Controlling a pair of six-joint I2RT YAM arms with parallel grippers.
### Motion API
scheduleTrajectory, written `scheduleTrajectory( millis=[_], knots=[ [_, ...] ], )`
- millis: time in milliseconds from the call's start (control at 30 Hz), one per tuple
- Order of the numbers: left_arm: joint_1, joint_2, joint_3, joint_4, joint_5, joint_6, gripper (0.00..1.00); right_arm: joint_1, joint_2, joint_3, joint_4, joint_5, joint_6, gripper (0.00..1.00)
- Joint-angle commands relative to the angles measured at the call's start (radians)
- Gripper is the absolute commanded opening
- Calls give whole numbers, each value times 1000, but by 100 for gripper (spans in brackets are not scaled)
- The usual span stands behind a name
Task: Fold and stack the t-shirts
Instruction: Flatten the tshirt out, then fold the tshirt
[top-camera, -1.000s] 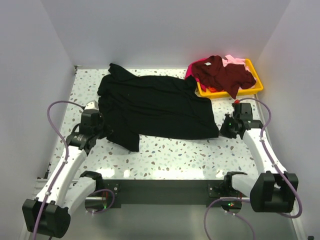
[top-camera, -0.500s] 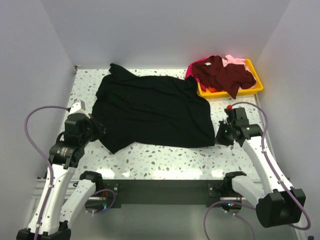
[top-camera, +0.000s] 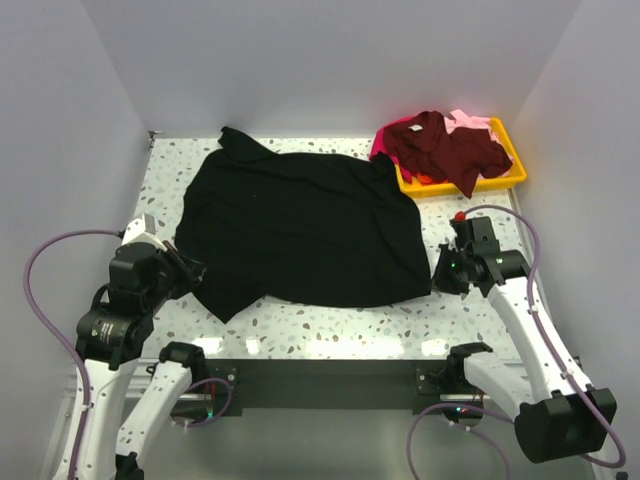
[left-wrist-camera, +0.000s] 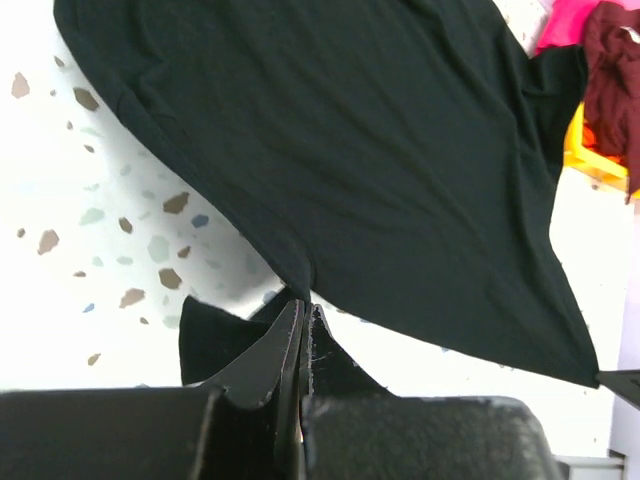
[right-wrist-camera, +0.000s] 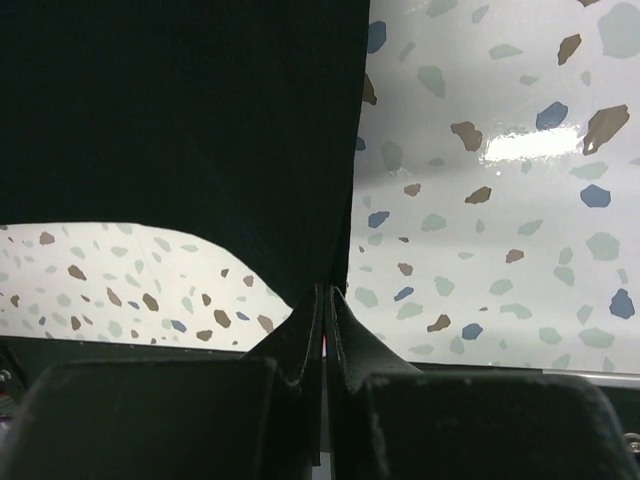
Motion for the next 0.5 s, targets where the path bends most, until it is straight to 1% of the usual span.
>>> scheduleTrajectory(
  millis=[0,167,200,267,367,467],
  knots=[
    [-6,-17,51,-35,48,-37,0,5,-23,49,-49,5,3,0],
    [-6,9,-41,48,46,-34,0,5,18,35,3,-16,4,0],
    [-6,20,-82,101,48,-31,0,5,36,30,35,-27,3,0],
    [-6,63,-113,183,54,-24,0,5,73,29,69,-32,-5,0],
    [-6,129,-127,258,30,-2,0,5,167,50,124,-27,-17,0],
    [-6,204,-106,319,-6,22,0,4,268,101,190,-10,-31,0]
  ],
)
